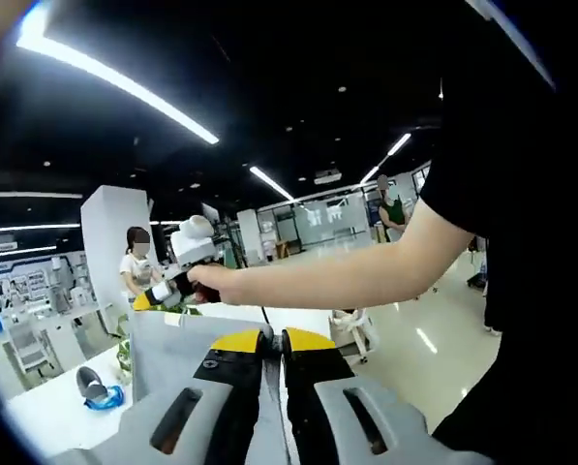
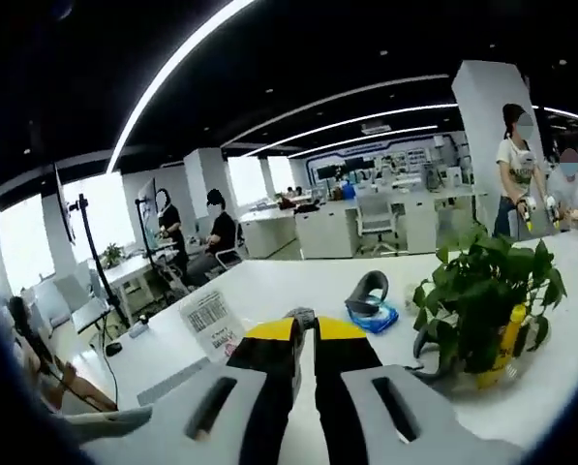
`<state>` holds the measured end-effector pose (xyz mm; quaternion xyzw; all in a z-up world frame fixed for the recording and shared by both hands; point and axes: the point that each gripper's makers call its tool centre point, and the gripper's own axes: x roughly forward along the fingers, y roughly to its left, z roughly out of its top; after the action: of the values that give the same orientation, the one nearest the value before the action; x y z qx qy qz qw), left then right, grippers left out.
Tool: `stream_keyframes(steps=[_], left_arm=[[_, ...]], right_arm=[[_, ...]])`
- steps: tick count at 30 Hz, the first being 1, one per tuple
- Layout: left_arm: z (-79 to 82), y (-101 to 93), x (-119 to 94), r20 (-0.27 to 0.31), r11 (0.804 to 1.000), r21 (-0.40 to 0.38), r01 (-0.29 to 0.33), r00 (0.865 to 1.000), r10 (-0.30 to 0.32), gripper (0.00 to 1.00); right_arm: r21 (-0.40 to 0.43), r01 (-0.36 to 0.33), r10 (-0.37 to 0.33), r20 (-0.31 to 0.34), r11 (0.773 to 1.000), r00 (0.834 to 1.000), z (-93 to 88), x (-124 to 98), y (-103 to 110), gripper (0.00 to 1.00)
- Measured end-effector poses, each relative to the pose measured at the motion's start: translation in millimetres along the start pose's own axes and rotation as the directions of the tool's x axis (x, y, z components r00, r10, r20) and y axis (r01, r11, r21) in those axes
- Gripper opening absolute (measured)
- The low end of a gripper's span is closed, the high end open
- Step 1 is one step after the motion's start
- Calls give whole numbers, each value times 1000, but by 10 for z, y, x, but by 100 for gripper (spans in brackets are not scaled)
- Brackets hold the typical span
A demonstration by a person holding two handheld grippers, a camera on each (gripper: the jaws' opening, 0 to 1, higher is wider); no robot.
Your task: Fold the towel on the table until its edges align and the towel forms a compact rectangular stack.
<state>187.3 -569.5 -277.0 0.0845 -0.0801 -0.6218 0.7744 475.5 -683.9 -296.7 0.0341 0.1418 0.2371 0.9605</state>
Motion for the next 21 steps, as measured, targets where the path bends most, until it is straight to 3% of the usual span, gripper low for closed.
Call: stream_keyframes(steps=[7,11,14,21], left_arm=[[-257,162,-303,-71,996,-15,-89,994,88,8],[-371,230,-536,-110,990,2,-141,984,141,8],[-466,338,-761,-156,978,39,-205,965,209,8],[-590,561,-1136,-189,952,-17,-306,936,298,8]], right_arm=[[-14,-59,58,-92,998,994,-236,408,206,4],[-20,-106,103,-120,994,987,-270,625,362,4],[-20,-143,139,-135,989,981,-297,771,581,4],[-9,-212,208,-165,977,964,-364,1094,1014,4]])
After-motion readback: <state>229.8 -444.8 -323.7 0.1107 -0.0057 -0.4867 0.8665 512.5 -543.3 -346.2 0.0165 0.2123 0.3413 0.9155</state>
